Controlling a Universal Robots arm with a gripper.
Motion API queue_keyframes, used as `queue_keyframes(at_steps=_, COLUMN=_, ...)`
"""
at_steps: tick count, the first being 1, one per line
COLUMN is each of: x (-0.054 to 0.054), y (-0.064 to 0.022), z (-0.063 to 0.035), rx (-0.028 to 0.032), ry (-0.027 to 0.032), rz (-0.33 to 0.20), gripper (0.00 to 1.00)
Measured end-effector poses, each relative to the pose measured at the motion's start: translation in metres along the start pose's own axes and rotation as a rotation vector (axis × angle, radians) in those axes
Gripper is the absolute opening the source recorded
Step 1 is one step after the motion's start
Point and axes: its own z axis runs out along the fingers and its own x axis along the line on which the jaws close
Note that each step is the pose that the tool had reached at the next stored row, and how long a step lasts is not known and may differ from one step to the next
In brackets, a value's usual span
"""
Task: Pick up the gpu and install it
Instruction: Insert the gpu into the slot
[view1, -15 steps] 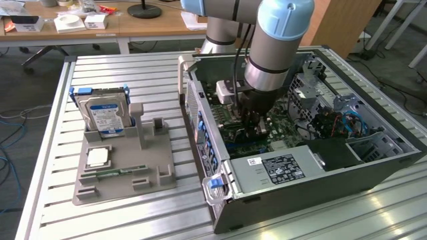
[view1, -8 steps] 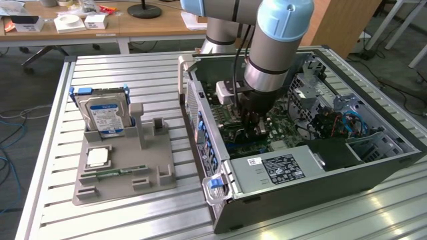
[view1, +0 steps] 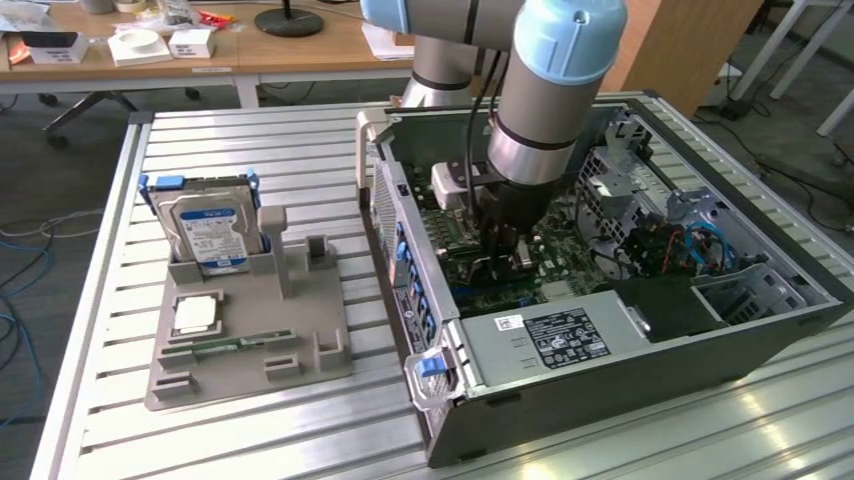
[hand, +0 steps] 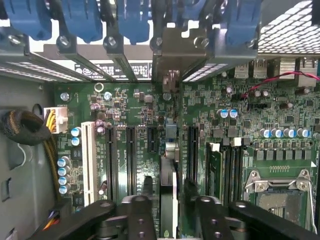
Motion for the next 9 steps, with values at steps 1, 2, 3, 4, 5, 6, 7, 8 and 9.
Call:
queue_keyframes(at_steps=1, x=0.0, y=0.0, z=-0.0004, rx=-0.0001, ry=0.0002, rz=0.0, gripper=0.39)
queue_keyframes(at_steps=2, x=0.0, y=-0.0001, z=-0.001, rx=-0.0001, ry=0.0002, rz=0.0, gripper=0.39)
queue_keyframes(at_steps=3, x=0.0, y=-0.0001, z=-0.002, rx=-0.0001, ry=0.0002, rz=0.0, gripper=0.39)
queue_keyframes(at_steps=4, x=0.0, y=-0.0001, z=-0.003, rx=-0.0001, ry=0.0001, rz=0.0, gripper=0.39)
queue_keyframes(at_steps=5, x=0.0, y=-0.0002, z=-0.0045, rx=0.0, ry=0.0001, rz=0.0, gripper=0.39)
queue_keyframes(at_steps=6, x=0.0, y=-0.0002, z=-0.0065, rx=-0.0001, ry=0.0001, rz=0.0, gripper=0.39)
queue_keyframes(at_steps=7, x=0.0, y=-0.0003, z=-0.009, rx=-0.0001, ry=0.0002, rz=0.0, gripper=0.39)
queue_keyframes(at_steps=8, x=-0.001, y=-0.0004, z=-0.0117, rx=0.0, ry=0.0001, rz=0.0, gripper=0.39)
queue_keyframes(at_steps=9, x=-0.001, y=-0.0004, z=-0.0148, rx=-0.0001, ry=0.0001, rz=0.0, gripper=0.39)
